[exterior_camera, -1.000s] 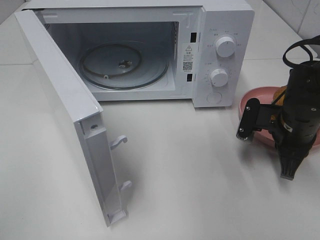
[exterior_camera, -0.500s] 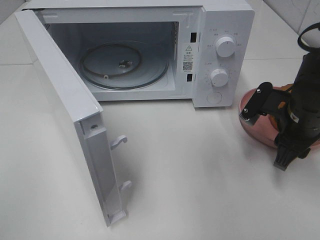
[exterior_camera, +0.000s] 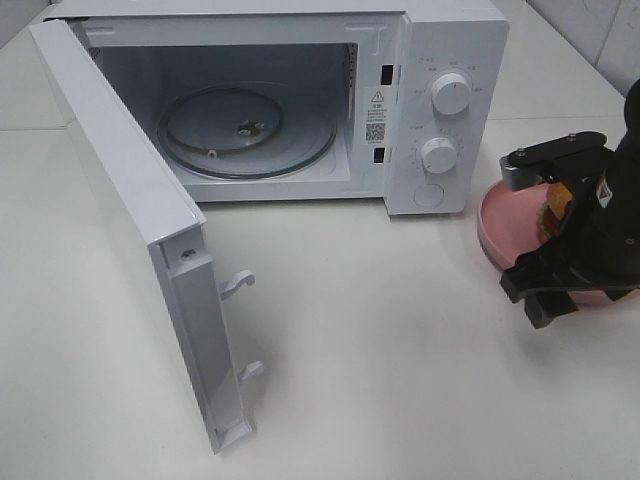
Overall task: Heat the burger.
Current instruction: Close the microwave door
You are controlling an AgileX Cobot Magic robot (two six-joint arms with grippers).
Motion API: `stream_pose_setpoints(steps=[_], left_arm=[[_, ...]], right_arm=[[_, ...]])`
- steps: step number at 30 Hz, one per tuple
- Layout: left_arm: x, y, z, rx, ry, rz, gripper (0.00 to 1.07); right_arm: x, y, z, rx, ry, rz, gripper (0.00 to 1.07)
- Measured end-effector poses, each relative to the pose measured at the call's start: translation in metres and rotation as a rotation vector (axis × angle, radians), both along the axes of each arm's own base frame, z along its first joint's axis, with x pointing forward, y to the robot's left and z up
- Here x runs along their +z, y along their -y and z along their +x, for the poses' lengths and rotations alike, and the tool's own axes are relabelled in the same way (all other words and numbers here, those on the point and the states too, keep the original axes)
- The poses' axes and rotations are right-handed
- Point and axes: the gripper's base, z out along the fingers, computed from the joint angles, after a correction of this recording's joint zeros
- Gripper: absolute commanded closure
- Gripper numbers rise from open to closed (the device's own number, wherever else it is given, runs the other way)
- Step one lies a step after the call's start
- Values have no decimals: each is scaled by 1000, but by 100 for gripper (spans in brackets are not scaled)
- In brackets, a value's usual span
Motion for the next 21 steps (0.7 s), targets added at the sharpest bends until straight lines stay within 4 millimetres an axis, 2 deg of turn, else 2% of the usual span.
stream_pose_setpoints(steps=[9,16,18,19,21], left_arm=[[0,0,0,0,0,0,106],[0,0,0,0,0,0,106],[0,0,0,0,0,0,106],[0,0,0,0,0,0,106],[0,0,0,0,0,0,106]], right_arm=[[23,-8,-5,-129,-55,144,32],[44,19,-1,-243,-30,218,32],[57,29,-7,-266,1,221,32],[57,29,-7,-266,1,221,32],[74,33,-18,-260,44,225,32]])
